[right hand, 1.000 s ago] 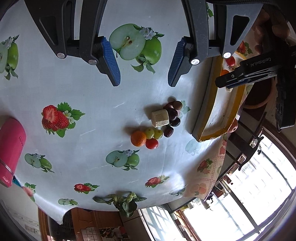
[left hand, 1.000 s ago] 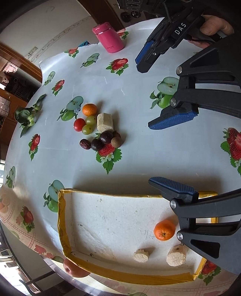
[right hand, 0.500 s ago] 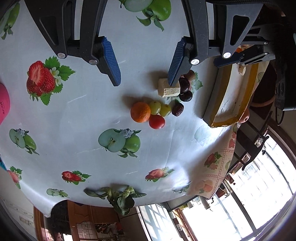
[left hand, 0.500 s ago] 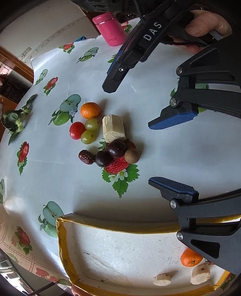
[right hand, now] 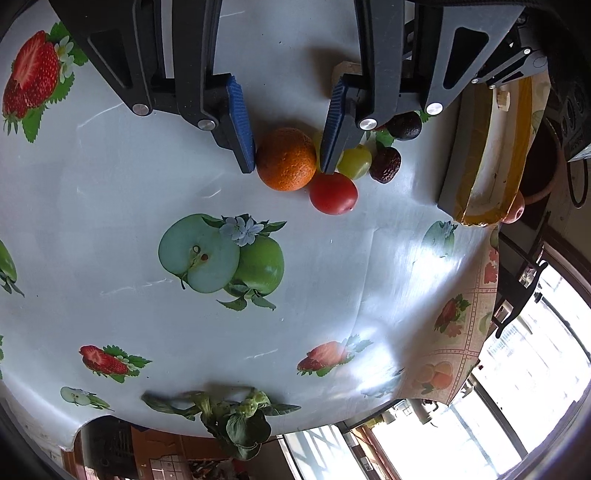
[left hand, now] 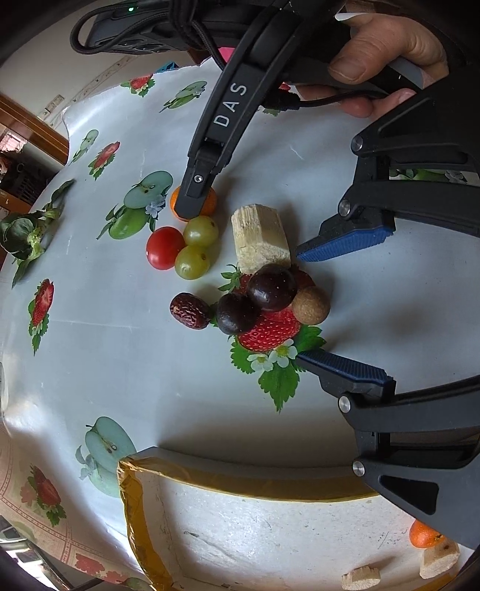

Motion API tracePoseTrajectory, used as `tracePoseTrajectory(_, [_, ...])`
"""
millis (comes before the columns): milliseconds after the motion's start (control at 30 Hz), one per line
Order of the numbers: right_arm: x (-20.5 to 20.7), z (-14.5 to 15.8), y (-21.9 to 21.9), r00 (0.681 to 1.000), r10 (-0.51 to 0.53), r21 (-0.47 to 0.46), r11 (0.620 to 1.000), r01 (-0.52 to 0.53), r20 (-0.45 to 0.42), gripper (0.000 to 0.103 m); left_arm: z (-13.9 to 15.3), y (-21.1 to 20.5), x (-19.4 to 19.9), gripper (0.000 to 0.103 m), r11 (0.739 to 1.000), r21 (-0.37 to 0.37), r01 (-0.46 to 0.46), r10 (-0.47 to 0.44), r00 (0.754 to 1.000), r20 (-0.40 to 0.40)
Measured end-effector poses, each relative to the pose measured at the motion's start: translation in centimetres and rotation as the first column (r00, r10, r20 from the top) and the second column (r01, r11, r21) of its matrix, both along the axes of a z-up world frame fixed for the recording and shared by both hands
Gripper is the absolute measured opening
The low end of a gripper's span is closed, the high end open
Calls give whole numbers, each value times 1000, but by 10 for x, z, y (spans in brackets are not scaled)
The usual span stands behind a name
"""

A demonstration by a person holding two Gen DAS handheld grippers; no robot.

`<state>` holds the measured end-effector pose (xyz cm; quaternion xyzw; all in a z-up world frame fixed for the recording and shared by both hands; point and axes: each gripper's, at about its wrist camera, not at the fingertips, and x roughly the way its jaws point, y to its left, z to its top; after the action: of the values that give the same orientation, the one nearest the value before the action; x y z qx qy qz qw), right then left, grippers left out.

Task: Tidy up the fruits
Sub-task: 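Grasp the brown kiwi with the left tool while the right tool grasps the large orange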

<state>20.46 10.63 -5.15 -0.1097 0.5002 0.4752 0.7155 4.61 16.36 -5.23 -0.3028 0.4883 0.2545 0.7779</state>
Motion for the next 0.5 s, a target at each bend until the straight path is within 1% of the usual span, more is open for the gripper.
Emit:
tracePoseTrajectory(33, [1,0,-1,1000,1,0,1000,-1,-2,34,0,0,-1,34,1000,0,1,-1,1000,4])
tracePoseTrajectory(67, [0,0,-2,1000,0,0,1000,0,-1,34,0,0,-1,32,1000,-2,0,0,1000,7])
tracePoseTrajectory(100, [-1,1,-4,1000,-1,0,1000,1,0,34,-1,1,-1,24,1000,-10,-3,3,1000,12])
tracePoseTrajectory(133, [-2,2,-7,1000,-3,5,1000,3,-1,34,-1,2,-3,18,1000,-27,-5,5,1000,17])
tracePoseTrajectory(233, [-6,7,-19,1000,-15,24,1000,15,-12,34,-1,4,-10,18,999,-45,-17,19,999,30])
tracePoseTrajectory(333, [-11,14,-32,999,-31,45,998,32,-22,34,3,1,-17,18,999,-41,-24,25,999,33])
tracePoseTrajectory(500, [-25,28,-52,999,-34,62,997,35,-23,34,20,-7,-28,18,1000,-21,-20,21,998,53])
